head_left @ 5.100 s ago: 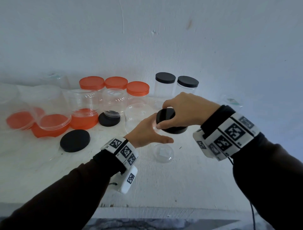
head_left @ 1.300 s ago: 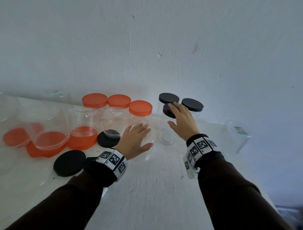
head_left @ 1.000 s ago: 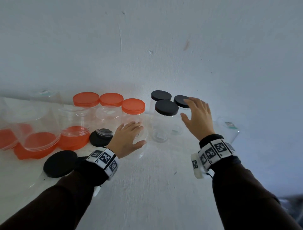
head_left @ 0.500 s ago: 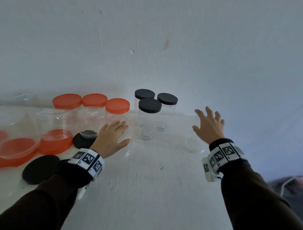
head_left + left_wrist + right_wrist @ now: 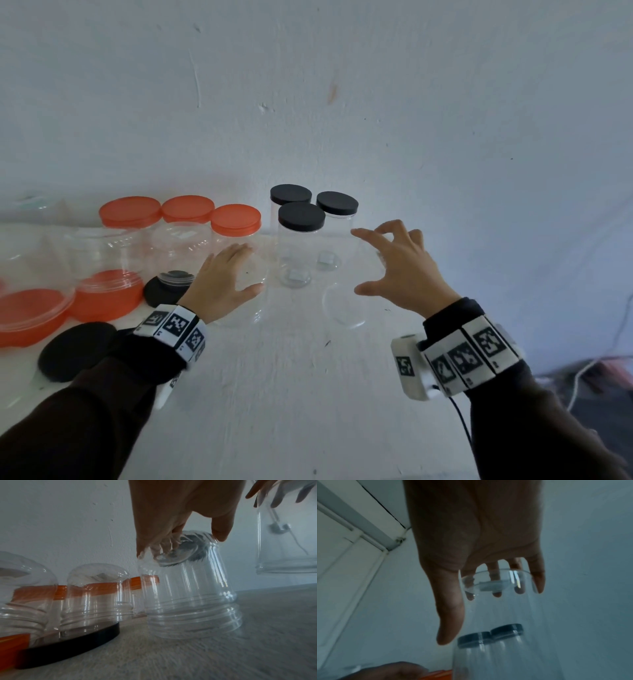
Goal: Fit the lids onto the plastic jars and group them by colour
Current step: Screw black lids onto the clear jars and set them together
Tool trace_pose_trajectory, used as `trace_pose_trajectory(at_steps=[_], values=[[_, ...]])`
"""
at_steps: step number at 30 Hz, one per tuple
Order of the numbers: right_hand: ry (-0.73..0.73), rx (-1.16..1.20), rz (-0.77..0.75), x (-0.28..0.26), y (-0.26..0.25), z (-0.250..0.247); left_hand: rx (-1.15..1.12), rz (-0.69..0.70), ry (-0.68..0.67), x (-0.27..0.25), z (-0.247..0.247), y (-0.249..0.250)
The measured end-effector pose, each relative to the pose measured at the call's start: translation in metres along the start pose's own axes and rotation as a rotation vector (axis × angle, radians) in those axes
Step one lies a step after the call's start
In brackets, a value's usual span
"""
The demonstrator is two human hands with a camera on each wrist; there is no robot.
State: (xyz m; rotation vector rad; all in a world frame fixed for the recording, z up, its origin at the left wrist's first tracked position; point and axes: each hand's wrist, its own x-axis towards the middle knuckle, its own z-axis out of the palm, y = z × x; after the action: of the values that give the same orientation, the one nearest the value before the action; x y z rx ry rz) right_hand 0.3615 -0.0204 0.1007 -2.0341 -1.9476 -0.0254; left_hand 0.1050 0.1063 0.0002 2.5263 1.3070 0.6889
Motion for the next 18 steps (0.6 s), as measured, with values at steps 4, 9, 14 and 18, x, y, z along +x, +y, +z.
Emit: trace_pose_trajectory(at_steps=[4,9,14,18], values=[[0.027,0.066,-0.164,-0.018,-0.03,-0.019,-0.162,0.012,0.18,-0.011,-0.018,0.008],[0.031,0.176,-0.376,-0.03,-0.07,-0.039,-0.178,-0.056,0.275,-0.036,-0.053,-0.005],[0.027,0.233,-0.51,-0.027,-0.101,-0.027,-0.135,-0.155,0.316,-0.075,-0.09,-0.043],[0.005,0.27,-0.539,-0.014,-0.118,-0.009,-0.086,-0.26,0.124,-0.109,-0.106,-0.069]])
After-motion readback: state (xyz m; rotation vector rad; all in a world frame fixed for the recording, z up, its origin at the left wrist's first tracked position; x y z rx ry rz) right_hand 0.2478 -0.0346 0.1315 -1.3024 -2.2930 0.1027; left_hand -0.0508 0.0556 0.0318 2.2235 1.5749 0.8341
